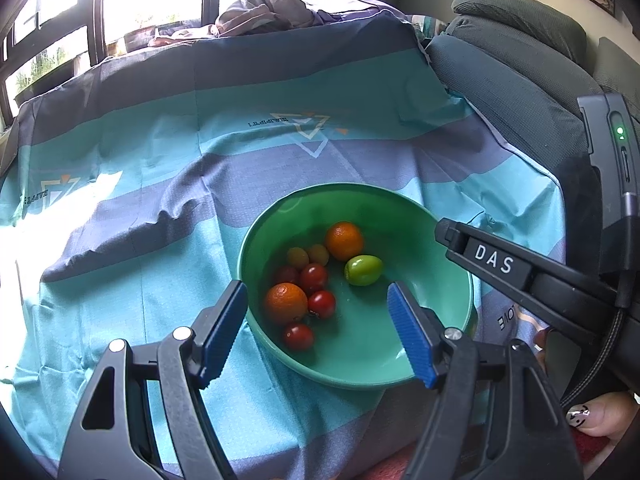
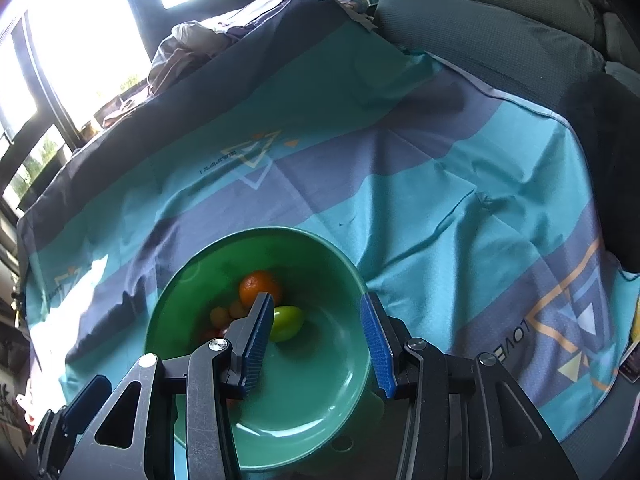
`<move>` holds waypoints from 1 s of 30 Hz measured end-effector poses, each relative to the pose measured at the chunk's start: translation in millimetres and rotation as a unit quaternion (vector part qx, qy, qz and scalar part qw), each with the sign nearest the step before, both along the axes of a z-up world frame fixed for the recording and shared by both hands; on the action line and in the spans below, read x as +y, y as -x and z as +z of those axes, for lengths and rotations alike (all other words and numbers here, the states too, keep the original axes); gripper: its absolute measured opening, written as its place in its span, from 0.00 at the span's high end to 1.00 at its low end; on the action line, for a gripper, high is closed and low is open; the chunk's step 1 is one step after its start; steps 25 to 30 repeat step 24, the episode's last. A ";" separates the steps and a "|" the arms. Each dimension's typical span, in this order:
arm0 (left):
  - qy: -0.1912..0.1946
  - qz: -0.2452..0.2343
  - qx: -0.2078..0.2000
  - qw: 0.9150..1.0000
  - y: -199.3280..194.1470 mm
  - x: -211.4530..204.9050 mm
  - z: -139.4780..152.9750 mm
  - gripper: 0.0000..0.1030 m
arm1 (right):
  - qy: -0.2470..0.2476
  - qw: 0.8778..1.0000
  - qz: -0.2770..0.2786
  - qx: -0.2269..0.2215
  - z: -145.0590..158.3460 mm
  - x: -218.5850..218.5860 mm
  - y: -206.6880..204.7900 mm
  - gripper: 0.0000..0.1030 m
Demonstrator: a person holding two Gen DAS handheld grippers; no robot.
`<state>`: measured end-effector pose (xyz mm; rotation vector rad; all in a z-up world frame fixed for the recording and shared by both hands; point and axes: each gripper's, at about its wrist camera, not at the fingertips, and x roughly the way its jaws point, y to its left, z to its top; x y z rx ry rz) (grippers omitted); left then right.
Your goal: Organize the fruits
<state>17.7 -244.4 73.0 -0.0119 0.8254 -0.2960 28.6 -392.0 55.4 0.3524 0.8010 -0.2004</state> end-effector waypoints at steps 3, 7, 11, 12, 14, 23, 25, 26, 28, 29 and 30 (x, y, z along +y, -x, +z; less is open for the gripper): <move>0.004 0.000 0.002 1.000 -0.3 0.2 0.0 0.29 | 0.002 1.000 -0.005 0.001 0.1 -2.4 1.4 0.55; 0.002 0.000 -0.002 1.000 2.3 -0.5 0.0 0.29 | 0.003 1.000 -0.007 -0.001 0.7 -3.8 2.8 0.55; 0.004 -0.003 0.000 1.000 2.5 0.7 0.5 0.29 | 0.010 1.000 -0.012 0.000 2.7 -2.6 4.1 0.55; 0.004 -0.002 -0.001 1.000 2.6 0.9 0.7 0.29 | 0.011 1.000 -0.012 0.000 2.9 -2.1 4.1 0.55; 0.002 0.000 -0.002 1.000 2.5 1.3 0.6 0.29 | 0.011 1.000 -0.010 0.000 3.5 -1.1 4.3 0.55; 0.002 0.008 -0.001 1.000 2.4 8.7 1.5 0.29 | 0.017 1.000 -0.006 -0.002 5.3 4.3 3.6 0.55; 0.002 0.011 0.000 1.000 2.9 11.3 1.5 0.29 | 0.018 1.000 -0.005 -0.004 6.0 5.8 3.7 0.55; 0.002 0.011 0.000 1.000 2.9 11.3 1.5 0.29 | 0.018 1.000 -0.005 -0.004 6.0 5.8 3.7 0.55; 0.002 0.011 0.000 1.000 2.9 11.3 1.5 0.29 | 0.018 1.000 -0.005 -0.004 6.0 5.8 3.7 0.55; 0.002 0.011 0.000 1.000 2.9 11.3 1.5 0.29 | 0.018 1.000 -0.005 -0.004 6.0 5.8 3.7 0.55; 0.002 0.011 0.000 1.000 2.9 11.3 1.5 0.29 | 0.018 1.000 -0.005 -0.004 6.0 5.8 3.7 0.55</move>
